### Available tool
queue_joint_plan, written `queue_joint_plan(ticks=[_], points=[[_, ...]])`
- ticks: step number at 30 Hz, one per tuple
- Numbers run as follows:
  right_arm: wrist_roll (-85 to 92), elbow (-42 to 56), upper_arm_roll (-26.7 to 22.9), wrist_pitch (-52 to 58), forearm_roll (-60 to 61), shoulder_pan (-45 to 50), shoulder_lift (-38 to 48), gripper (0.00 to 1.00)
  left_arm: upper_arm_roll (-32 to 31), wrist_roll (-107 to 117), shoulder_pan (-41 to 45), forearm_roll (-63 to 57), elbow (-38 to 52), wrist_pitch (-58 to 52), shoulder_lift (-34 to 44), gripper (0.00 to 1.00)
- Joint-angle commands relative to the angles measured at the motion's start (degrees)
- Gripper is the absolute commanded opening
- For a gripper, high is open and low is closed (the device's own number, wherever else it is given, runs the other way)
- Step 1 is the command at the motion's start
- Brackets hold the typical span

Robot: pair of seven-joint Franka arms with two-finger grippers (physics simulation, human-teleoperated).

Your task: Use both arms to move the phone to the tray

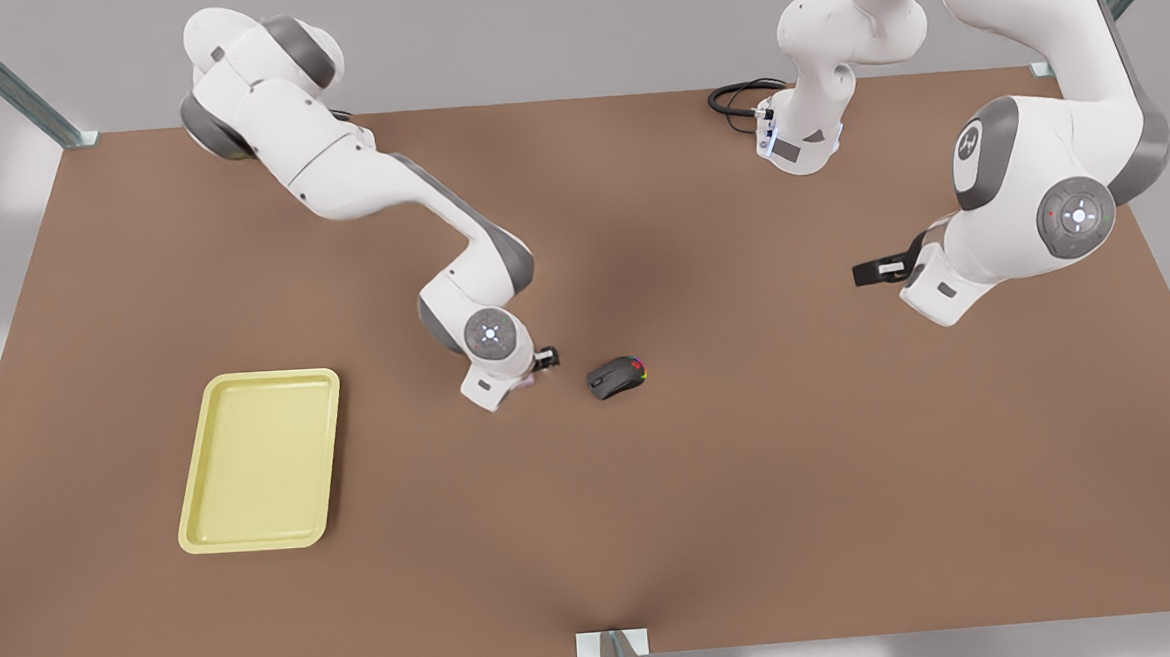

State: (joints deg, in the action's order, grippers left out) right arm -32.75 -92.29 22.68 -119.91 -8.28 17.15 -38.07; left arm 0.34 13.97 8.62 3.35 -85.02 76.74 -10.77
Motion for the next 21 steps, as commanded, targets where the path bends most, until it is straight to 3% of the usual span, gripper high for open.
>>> queue_joint_plan(ticks=[1,5,21], points=[[-11.2,-2.19,0.17,-5.69,0.2,-0.19,1.25,1.0,0.01,-10.54,0.0,0.07,0.03,-0.19,0.05,1.0],[-9.17,-8.08,0.35,-10.17,0.37,-0.45,3.01,1.0,-0.08,-10.63,0.0,-0.19,0.12,0.25,0.14,1.0],[-0.91,-9.67,-0.36,-14.65,-4.02,-0.98,-1.91,1.0,-0.7,-10.63,0.17,2.8,0.73,0.43,-2.94,1.0]])
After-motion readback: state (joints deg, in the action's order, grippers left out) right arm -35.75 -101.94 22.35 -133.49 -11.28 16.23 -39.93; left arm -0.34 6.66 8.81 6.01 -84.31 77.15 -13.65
